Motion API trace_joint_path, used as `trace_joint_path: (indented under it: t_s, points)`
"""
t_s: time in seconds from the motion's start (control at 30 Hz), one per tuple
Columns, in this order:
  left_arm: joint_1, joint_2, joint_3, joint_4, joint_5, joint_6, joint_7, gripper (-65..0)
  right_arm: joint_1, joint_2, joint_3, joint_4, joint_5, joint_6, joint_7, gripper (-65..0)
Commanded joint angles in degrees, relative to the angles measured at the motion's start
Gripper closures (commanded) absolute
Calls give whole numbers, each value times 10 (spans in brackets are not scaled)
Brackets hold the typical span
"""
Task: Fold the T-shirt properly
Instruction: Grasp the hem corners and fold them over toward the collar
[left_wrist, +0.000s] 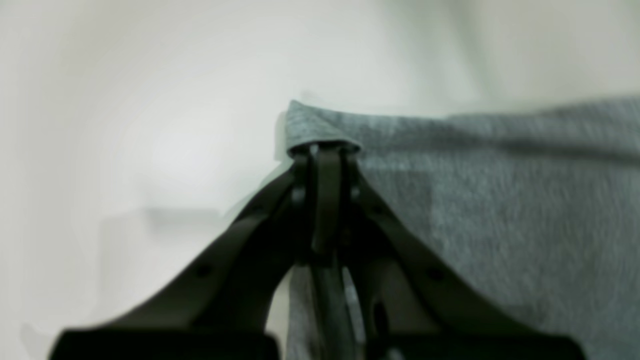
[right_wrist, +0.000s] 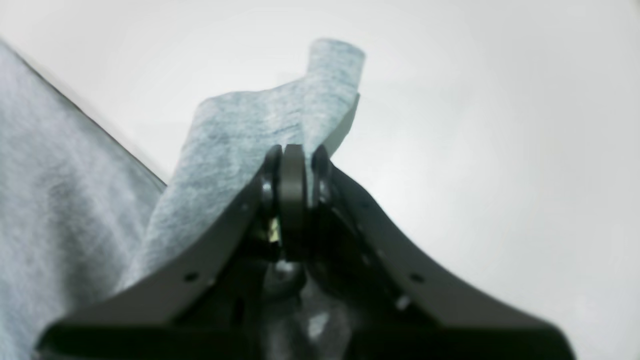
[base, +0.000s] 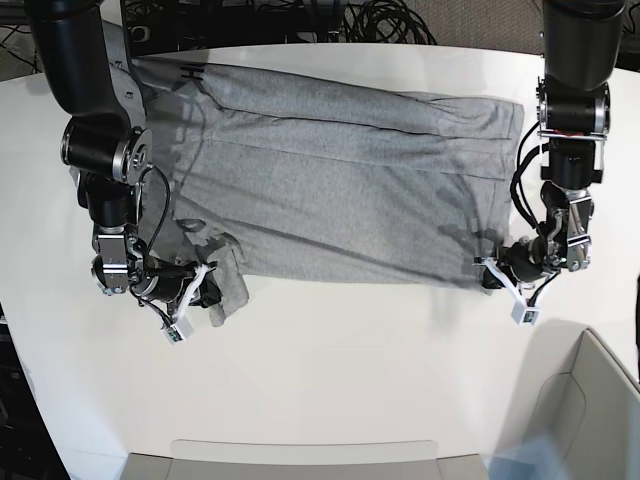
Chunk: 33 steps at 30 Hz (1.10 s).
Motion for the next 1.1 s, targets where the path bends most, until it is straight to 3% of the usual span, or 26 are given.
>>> trace_joint_path:
  t_s: [0.0, 0.17, 0.43, 0.57, 0.8, 0.97, 1.07]
  points:
    - [-11, -14, -14, 2, 14, 12, 13, 0, 16, 0, -1, 0, -20, 9, -22, 0]
    - [-11, -16, -73, 2, 14, 12, 16, 0, 44, -1, 0, 0, -17, 9, -22, 0]
    - [5, -27, -80, 9, 14, 12, 17, 0, 72, -8, 1, 1, -1, 9, -23, 0]
    - [39, -42, -81, 75, 14, 12, 18, 0, 71, -3, 1, 1, 44, 9, -23, 0]
    - [112, -43, -97, 197, 14, 15, 18, 0, 68, 4, 4, 1, 50, 9, -23, 0]
    - [150, -41, -151, 253, 14, 12, 18, 0, 66, 8, 68, 1, 48, 9, -25, 0]
    - [170, -43, -154, 288, 14, 12, 18, 0, 64, 14, 81, 24, 47, 9, -66, 0]
